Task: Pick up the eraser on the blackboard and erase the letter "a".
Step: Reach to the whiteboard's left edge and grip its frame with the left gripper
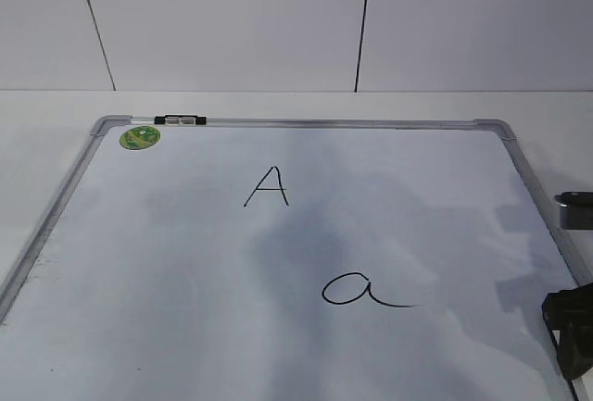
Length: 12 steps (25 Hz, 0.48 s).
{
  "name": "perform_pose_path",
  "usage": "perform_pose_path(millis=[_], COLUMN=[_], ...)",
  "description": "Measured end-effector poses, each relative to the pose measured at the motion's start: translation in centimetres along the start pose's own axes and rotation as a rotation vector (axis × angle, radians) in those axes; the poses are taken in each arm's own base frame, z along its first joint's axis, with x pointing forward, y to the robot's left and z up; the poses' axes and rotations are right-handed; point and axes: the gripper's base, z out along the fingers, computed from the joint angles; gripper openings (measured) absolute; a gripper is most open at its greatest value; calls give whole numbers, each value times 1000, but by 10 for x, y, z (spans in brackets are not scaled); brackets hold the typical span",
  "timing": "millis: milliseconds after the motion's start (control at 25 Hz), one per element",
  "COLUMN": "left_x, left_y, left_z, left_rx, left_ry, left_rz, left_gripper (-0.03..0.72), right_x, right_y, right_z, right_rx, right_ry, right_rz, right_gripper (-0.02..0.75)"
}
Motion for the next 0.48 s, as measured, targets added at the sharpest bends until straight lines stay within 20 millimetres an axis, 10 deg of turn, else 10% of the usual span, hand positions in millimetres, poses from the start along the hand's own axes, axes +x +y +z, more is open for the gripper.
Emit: perform_pose_path(millis=[480], left_x=[0], left_y=[0], left_z=[0], left_rx=[0], left_ry=[-1], left_rz=[0], left_gripper=[405], right_x=[0], right_y=[0], right_z=[0], right_rx=[0], right_ry=[0], right_rz=[0], right_gripper=[578])
